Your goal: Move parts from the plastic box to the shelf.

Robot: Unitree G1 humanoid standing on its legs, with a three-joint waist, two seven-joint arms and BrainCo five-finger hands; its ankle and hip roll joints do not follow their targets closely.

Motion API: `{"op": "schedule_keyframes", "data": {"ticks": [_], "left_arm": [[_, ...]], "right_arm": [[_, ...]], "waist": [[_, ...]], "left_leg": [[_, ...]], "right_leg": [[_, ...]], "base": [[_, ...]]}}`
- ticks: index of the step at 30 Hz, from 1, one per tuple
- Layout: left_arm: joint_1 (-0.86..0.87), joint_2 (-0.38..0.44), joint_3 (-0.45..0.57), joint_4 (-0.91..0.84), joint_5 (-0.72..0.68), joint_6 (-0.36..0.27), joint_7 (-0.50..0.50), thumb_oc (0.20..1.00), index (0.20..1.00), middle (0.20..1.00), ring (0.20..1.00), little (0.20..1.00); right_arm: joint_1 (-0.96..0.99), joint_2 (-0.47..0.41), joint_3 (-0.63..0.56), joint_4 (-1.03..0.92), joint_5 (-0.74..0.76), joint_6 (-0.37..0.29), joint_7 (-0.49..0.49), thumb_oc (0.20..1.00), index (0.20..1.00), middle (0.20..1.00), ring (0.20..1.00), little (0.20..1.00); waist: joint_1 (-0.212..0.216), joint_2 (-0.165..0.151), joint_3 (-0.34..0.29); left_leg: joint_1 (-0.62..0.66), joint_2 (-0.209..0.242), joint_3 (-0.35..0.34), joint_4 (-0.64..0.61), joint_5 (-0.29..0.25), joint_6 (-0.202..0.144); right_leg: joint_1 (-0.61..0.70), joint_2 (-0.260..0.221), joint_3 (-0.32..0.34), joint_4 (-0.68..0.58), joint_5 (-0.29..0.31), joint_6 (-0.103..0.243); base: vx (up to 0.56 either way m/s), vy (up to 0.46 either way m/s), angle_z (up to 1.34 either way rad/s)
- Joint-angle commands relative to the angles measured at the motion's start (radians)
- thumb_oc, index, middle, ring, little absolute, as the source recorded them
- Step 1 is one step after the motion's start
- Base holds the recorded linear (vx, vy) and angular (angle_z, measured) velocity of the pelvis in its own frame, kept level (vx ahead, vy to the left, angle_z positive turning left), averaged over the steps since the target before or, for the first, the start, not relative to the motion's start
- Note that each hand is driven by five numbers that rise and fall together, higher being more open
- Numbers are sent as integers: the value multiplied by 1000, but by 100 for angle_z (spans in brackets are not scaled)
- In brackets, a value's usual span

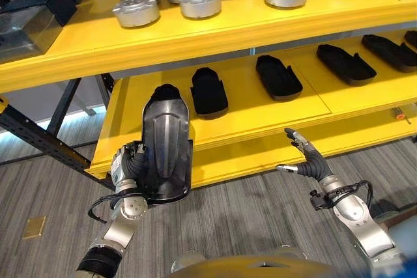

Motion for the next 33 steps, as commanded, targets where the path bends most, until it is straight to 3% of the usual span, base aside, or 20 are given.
{"op": "schedule_keyframes", "data": {"ticks": [1, 4, 6, 11, 12, 13, 14, 16, 18, 19, 21, 25, 28, 33], "left_arm": [[6, 39, 85, -120, 11, -55, 11, 200, 200, 200, 200, 200], [8, 44, 78, -137, 0, -60, 21, 200, 200, 200, 200, 200], [-10, 49, 67, -164, -8, -54, 17, 200, 200, 200, 200, 200], [-109, 44, -47, -170, 56, -43, -68, 200, 200, 200, 200, 200], [-124, 41, -70, -168, 67, -44, -85, 200, 200, 200, 200, 200], [-141, 37, -87, -174, 75, -28, -92, 200, 200, 200, 200, 200], [-157, 30, -100, -175, 72, -1, -79, 200, 200, 200, 200, 200], [-163, 27, -105, -178, 77, 11, -77, 200, 200, 200, 200, 200], [-174, 26, -124, -171, 92, 18, -57, 200, 200, 200, 200, 200], [-173, 27, -131, -166, 99, 17, -39, 200, 200, 200, 200, 200], [-172, 33, -134, -160, 102, 10, -31, 200, 200, 200, 200, 200], [-133, 30, -111, -159, 102, 4, -31, 200, 200, 200, 200, 200], [-72, 40, -59, -186, 104, -12, -47, 200, 200, 200, 200, 200], [-48, 42, -34, -194, 114, -34, -53, 200, 200, 200, 200, 200]], "right_arm": [[-15, -1, -18, -73, 26, -45, 28, 1000, 1000, 1000, 1000, 1000], [-27, -1, -6, -96, 42, -52, 79, 1000, 1000, 1000, 1000, 1000], [-66, 0, 19, -139, 54, -54, 135, 1000, 1000, 1000, 1000, 1000], [-188, 37, 83, -225, 53, 4, 101, 1000, 1000, 1000, 1000, 1000], [-202, 44, 87, -236, 70, 34, 89, 1000, 1000, 1000, 1000, 1000], [-205, 44, 87, -238, 59, 36, 101, 1000, 1000, 1000, 1000, 1000], [-198, 51, 89, -220, 36, 3, 128, 1000, 1000, 1000, 1000, 1000], [-196, 54, 91, -211, 17, -10, 131, 1000, 1000, 1000, 1000, 1000], [-207, 63, 101, -192, 5, -21, 128, 1000, 1000, 1000, 1000, 1000], [-210, 68, 105, -187, 3, -28, 134, 1000, 1000, 1000, 1000, 1000], [-207, 68, 110, -190, -8, -28, 129, 1000, 1000, 1000, 1000, 1000], [-207, 57, 105, -177, 2, -7, 144, 1000, 1000, 1000, 1000, 1000], [-193, 35, 84, -193, 25, 9, 177, 1000, 1000, 1000, 1000, 1000], [-185, 26, 74, -201, 29, 22, 174, 1000, 1000, 1000, 1000, 1000]], "waist": [[25, 10, -25], [44, 1, -22], [69, -6, -12], [126, -30, -8], [131, -36, -12], [119, -37, -7], [108, -47, 14], [102, -55, 24], [84, -63, 45], [72, -60, 54], [67, -59, 54], [88, -57, 39], [102, -58, 22], [101, -58, 14]], "left_leg": [[-97, 70, -87, 80, 29, -4], [-100, 32, -126, 92, -4, 15], [-122, 8, -160, 117, -17, 50], [-148, -69, -216, 125, -44, 102], [-137, -96, -213, 106, -47, 119], [-106, -117, -198, 74, -56, 138], [-64, -117, -173, 46, -65, 113], [-45, -110, -165, 27, -68, 95], [-9, -97, -167, 2, -97, 91], [6, -84, -163, -6, -110, 93], [3, -74, -153, -2, -109, 90], [4, -51, -145, 29, -100, 64], [-12, -16, -153, 72, -93, 39], [-16, 13, -154, 99, -89, 21]], "right_leg": [[27, 64, -11, 7, -14, -31], [28, 56, 7, 11, -15, -19], [15, 58, 27, 28, -11, -21], [3, 63, 54, 142, -59, 7], [-24, 53, 53, 204, -39, 26], [-126, 28, 58, 293, 48, 48], [-144, 12, 27, 118, 120, 41], [-134, -3, 9, -4, 179, 46], [-189, -69, 48, -94, 311, 84], [-229, -88, 79, -81, 328, 92], [-222, -77, 84, -75, 285, 103], [-143, -39, 36, -104, 240, 84], [-86, 2, 23, -101, 177, 50], [-58, 30, 22, -101, 146, 25]], "base": [[156, 285, -9], [140, 242, 2], [136, 291, 23], [124, 286, 37], [91, 378, 32], [131, 151, -1], [128, -29, -26], [124, -203, -26], [120, -266, 20], [86, -221, 22], [87, -163, 16], [207, -218, 11], [285, -224, -6], [169, -128, -17]]}}
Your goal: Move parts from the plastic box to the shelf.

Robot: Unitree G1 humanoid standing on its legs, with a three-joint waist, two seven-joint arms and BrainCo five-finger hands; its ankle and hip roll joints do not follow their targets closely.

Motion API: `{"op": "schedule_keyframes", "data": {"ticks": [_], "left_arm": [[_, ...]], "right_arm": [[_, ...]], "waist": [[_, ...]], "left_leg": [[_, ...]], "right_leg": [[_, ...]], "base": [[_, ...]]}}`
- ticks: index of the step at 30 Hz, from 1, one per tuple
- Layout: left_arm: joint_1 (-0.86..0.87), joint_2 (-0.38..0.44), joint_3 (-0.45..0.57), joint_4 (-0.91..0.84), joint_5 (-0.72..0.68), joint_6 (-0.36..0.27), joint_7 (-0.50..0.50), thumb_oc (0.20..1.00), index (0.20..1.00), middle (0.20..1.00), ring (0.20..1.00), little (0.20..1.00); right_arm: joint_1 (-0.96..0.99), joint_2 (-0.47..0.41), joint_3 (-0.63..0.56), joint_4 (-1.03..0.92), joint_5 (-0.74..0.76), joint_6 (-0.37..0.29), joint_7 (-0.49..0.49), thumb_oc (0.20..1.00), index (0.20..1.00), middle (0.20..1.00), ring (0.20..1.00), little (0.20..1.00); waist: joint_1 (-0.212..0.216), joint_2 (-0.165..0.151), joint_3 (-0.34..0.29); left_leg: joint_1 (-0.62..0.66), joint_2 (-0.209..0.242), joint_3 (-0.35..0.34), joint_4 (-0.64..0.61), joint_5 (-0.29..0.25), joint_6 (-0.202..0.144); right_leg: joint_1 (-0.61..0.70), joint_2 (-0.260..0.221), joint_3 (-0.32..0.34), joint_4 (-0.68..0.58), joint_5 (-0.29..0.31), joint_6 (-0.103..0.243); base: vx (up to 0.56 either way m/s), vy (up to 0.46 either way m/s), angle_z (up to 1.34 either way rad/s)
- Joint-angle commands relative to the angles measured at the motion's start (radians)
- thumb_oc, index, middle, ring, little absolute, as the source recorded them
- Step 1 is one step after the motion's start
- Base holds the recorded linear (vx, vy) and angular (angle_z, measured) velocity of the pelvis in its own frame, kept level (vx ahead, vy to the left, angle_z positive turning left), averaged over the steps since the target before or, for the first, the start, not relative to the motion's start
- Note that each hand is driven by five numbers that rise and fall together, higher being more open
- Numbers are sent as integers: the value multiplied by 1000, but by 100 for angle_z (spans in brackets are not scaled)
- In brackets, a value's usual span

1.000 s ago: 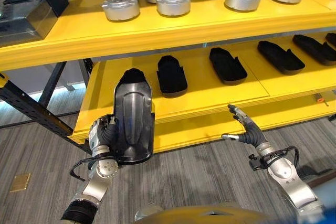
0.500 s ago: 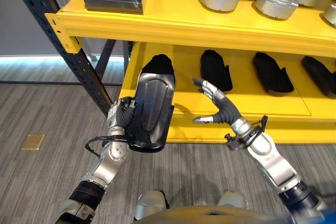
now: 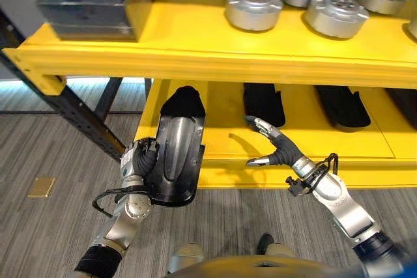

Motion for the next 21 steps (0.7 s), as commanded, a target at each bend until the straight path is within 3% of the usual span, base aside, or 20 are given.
{"op": "schedule_keyframes", "data": {"ticks": [1, 12, 17, 19, 20, 21], "left_arm": [[-57, 13, 20, -85, 27, -81, 24, 200, 200, 200, 200, 200], [-64, 11, 41, -71, -8, -55, 21, 200, 200, 200, 200, 200], [-71, 19, 55, -64, -33, -37, 42, 200, 200, 200, 200, 200], [-76, 16, 59, -62, -45, -29, 48, 200, 200, 200, 200, 200], [-71, 8, 63, -57, -47, -30, 56, 200, 200, 200, 200, 200], [-66, 3, 64, -52, -48, -38, 61, 200, 200, 200, 200, 200]], "right_arm": [[-2, 11, -41, -58, 30, -29, -8, 1000, 1000, 1000, 1000, 1000], [10, -7, -59, -34, 62, -33, 5, 1000, 1000, 1000, 1000, 1000], [17, -5, -67, -24, 103, -29, 12, 1000, 1000, 1000, 1000, 1000], [21, -3, -71, -26, 101, -31, 32, 1000, 1000, 1000, 1000, 1000], [28, -7, -69, -31, 92, -33, 46, 1000, 1000, 1000, 1000, 1000], [37, -17, -67, -37, 90, -32, 48, 1000, 1000, 1000, 1000, 1000]], "waist": [[1, -21, -41], [-21, -8, -48], [-39, -12, -50], [-38, -6, -42], [-40, 5, -40], [-48, 17, -44]], "left_leg": [[-85, 92, -52, 38, 78, -58], [-98, 156, -38, 82, 98, -99], [-110, 188, 19, 197, 89, -97], [-177, 223, -8, 298, 163, -120], [-206, 255, -30, 272, 230, -134], [-186, 278, -18, 176, 257, -143]], "right_leg": [[6, -72, 8, 55, -46, 109], [28, -42, 16, 56, -75, 80], [25, -35, -5, 74, -97, 60], [44, -5, 9, 60, -108, 39], [54, 12, 24, 49, -108, 33], [58, 8, 13, 48, -108, 39]], "base": [[148, -110, -16], [114, -88, -3], [74, -89, 0], [49, -32, 7], [70, 142, -8], [67, 296, -14]]}}
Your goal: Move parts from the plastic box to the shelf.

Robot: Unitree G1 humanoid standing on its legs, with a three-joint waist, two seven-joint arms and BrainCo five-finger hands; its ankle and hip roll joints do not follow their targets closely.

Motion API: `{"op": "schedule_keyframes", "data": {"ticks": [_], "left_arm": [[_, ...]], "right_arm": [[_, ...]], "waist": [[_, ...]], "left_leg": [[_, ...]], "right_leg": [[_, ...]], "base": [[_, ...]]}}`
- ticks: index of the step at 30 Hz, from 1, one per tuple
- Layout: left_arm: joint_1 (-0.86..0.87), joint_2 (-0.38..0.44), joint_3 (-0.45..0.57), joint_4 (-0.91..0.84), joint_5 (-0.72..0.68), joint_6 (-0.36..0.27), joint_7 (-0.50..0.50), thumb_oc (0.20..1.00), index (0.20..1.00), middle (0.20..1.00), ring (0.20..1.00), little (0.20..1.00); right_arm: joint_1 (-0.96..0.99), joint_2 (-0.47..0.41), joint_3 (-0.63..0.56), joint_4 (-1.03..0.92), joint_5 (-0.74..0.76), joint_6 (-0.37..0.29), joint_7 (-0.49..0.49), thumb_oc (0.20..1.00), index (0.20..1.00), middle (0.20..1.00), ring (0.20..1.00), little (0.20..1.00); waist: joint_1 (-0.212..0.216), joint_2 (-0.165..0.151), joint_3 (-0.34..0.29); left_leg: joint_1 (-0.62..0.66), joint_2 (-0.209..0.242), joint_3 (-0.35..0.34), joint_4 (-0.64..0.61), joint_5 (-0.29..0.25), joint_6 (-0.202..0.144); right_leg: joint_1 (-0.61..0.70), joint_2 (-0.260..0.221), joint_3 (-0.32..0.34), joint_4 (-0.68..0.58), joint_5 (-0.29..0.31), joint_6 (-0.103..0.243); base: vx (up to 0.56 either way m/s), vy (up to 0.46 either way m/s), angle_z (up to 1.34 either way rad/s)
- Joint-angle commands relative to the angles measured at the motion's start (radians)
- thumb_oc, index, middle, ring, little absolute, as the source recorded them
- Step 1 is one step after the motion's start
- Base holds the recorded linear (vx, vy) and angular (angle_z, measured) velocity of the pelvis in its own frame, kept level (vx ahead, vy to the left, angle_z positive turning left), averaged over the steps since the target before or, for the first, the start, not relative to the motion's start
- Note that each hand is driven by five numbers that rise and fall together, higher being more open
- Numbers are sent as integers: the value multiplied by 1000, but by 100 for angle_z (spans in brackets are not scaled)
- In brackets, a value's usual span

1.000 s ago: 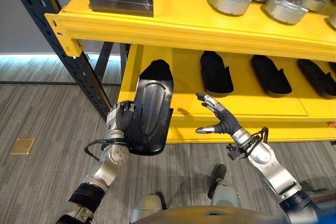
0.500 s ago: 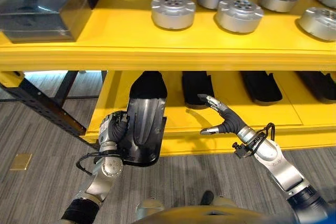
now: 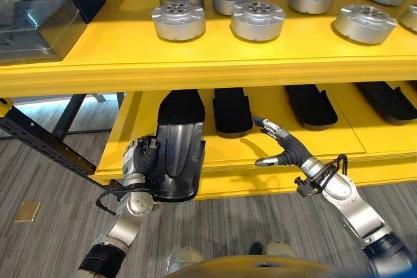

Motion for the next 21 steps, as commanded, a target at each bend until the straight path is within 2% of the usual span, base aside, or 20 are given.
{"op": "schedule_keyframes", "data": {"ticks": [1, 3, 6, 8, 9, 14, 21], "left_arm": [[-38, 29, 37, -59, -7, -60, 60, 200, 200, 200, 200, 200], [-29, 22, 26, -65, 1, -85, 60, 200, 200, 200, 200, 200], [-37, 24, 20, -62, -1, -90, 46, 200, 200, 200, 200, 200], [-41, 26, 17, -62, -1, -88, 44, 200, 200, 200, 200, 200], [-62, 29, -1, -58, 9, -74, 38, 200, 200, 200, 200, 200], [-80, 31, 0, -63, 23, -42, 52, 200, 200, 200, 200, 200], [-83, 40, 31, -48, -5, -13, 85, 200, 200, 200, 200, 200]], "right_arm": [[23, -1, -31, -47, 13, -45, 8, 1000, 1000, 1000, 1000, 1000], [53, -13, -41, -57, 0, -51, -14, 1000, 1000, 1000, 1000, 1000], [67, -18, -50, -41, 48, -46, -17, 1000, 1000, 1000, 1000, 1000], [68, -18, -53, -41, 50, -45, -18, 1000, 1000, 1000, 1000, 1000], [74, -7, -67, -32, 59, -50, -30, 1000, 1000, 1000, 1000, 1000], [75, 23, -62, -16, 35, -52, -4, 1000, 1000, 1000, 1000, 1000], [66, 22, -48, -12, 8, -36, -1, 1000, 1000, 1000, 1000, 1000]], "waist": [[-25, 18, -8], [-32, 32, -1], [-45, 30, -5], [-47, 28, -6], [-51, 22, -13], [-42, 11, -19], [-33, 5, -17]], "left_leg": [[16, 98, 21, -316, 205, -50], [23, 103, -4, -403, 281, -72], [45, 74, 21, -415, 194, -39], [49, 65, 27, -419, 180, -34], [61, 16, 27, -427, 122, -11], [70, -57, -23, -422, 72, 26], [56, -59, -47, -411, 63, 30]], "right_leg": [[117, -55, -20, -145, 95, 145], [121, -79, -19, -140, 97, 157], [101, -119, -35, -76, 76, 162], [99, -123, -36, -70, 75, 164], [91, -131, -32, -48, 71, 174], [92, -117, 23, -49, 69, 185], [95, -106, 47, -65, 67, 183]], "base": [[50, 393, -13], [20, 370, 3], [-25, 304, -3], [-8, 175, -17], [14, 194, 3], [68, 141, 1], [63, 23, -7]]}}
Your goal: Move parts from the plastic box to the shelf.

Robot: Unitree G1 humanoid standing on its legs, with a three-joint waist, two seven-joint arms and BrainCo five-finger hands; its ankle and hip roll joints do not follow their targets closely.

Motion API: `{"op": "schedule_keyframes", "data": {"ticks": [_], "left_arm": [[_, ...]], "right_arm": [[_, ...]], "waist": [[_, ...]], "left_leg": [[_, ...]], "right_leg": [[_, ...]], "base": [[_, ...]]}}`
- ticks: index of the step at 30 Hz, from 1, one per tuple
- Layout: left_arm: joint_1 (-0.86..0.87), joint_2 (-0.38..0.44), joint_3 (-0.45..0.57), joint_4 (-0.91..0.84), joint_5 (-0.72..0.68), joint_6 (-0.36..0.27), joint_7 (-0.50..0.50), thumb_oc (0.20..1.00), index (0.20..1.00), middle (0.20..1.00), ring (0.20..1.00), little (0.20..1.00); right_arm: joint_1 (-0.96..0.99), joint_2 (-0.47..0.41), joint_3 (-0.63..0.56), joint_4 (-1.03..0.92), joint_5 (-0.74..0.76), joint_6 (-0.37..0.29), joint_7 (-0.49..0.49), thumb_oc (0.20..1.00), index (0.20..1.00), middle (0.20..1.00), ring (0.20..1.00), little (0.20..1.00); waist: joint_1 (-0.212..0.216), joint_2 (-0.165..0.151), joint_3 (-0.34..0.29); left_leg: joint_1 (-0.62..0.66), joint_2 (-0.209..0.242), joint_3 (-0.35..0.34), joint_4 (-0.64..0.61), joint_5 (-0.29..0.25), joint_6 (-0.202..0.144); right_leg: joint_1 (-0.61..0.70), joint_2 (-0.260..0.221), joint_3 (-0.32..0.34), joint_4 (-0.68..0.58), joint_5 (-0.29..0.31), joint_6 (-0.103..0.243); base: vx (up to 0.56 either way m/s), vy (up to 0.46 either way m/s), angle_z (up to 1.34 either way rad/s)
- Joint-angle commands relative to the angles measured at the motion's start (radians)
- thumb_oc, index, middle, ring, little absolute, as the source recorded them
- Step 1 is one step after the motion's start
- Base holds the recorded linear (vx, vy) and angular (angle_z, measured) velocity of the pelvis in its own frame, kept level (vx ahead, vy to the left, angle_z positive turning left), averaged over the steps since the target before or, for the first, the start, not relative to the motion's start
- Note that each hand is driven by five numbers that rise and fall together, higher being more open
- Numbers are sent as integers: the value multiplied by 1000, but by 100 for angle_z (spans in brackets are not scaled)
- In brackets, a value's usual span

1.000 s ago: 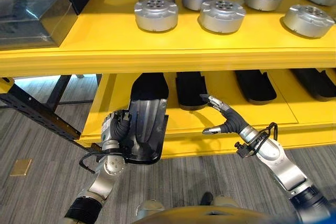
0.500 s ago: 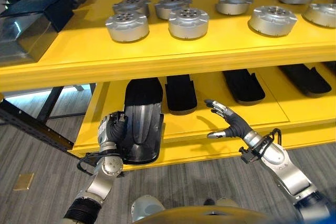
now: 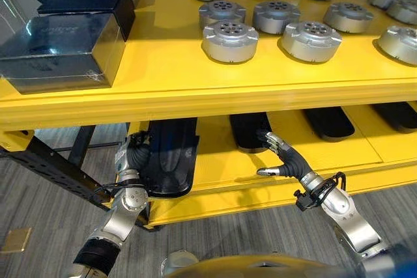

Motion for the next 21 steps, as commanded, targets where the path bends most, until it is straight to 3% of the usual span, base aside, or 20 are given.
{"op": "schedule_keyframes", "data": {"ticks": [1, 13, 21], "left_arm": [[-56, 6, 38, -59, -7, -26, 55, 200, 200, 200, 200, 200], [-66, -36, 63, 17, -79, 20, 102, 200, 200, 200, 200, 200], [-121, -40, 52, 86, -49, 47, 143, 200, 200, 200, 200, 200]], "right_arm": [[-39, -35, -17, -65, 0, -35, 0, 1000, 1000, 1000, 1000, 1000], [-44, -30, -6, -74, 2, 4, 44, 1000, 1000, 1000, 1000, 1000], [-51, -31, 3, -75, -12, 34, 65, 1000, 1000, 1000, 1000, 1000]], "waist": [[-3, 11, -7], [0, 10, -8], [-15, 8, -14]], "left_leg": [[-37, 54, -119, 79, -10, 0], [-28, 59, -120, 60, 3, -12], [-21, 68, -114, 68, 2, -15]], "right_leg": [[-2, 33, 10, 83, -64, -8], [3, 32, -2, 77, -62, -6], [4, 35, 8, 84, -63, -7]], "base": [[38, -4, -1], [14, 0, 0], [47, 9, -1]]}}
